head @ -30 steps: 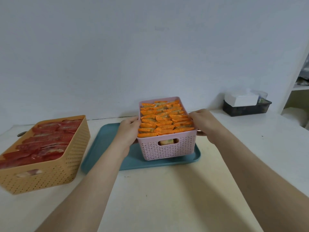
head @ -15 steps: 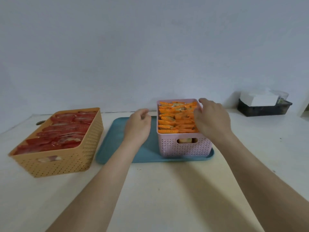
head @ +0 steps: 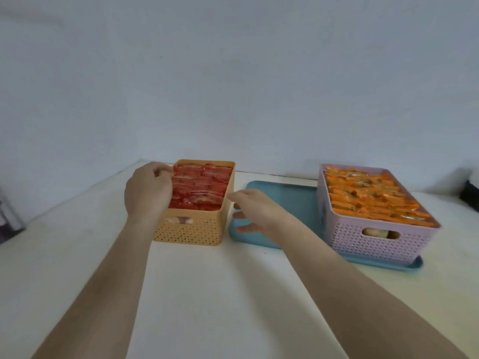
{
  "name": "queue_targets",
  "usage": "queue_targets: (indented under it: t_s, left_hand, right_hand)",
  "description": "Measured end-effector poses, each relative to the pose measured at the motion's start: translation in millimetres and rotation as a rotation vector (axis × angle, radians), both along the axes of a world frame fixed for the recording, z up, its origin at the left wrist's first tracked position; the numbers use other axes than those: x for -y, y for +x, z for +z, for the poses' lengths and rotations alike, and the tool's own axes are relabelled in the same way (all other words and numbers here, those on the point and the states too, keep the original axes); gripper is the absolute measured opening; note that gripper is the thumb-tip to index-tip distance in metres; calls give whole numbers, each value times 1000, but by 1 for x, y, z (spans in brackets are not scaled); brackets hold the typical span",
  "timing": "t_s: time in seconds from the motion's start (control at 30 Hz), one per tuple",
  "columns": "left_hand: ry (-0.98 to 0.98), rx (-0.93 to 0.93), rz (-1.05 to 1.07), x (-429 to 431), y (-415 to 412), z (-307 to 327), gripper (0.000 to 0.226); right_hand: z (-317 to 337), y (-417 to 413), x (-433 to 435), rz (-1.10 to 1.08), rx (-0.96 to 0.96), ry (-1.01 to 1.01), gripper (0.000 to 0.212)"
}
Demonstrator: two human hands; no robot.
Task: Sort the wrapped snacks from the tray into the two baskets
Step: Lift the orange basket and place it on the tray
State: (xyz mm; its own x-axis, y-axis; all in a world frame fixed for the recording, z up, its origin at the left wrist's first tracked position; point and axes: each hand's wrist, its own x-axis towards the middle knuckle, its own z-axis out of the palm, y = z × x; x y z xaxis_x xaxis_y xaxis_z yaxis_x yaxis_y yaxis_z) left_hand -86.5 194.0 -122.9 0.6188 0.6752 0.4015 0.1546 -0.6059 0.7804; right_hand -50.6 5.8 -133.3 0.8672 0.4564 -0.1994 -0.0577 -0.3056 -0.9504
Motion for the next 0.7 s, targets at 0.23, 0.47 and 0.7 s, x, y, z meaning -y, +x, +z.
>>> queue_targets:
  t_s: [0.23, 0.47, 0.7]
  left_hand:
    - [-780, 5, -63, -33, -1, -39, 24]
    - [-730, 98, -97, -18, 5, -31, 24]
    - [-691, 131, -326, 43, 36, -12, 21]
  right_hand:
    - [-19, 2, -39, 2, -103, 109, 36]
    - [-4, 0, -20, -25, 133, 95, 32]
    - [19, 0, 45, -225, 301, 51, 29]
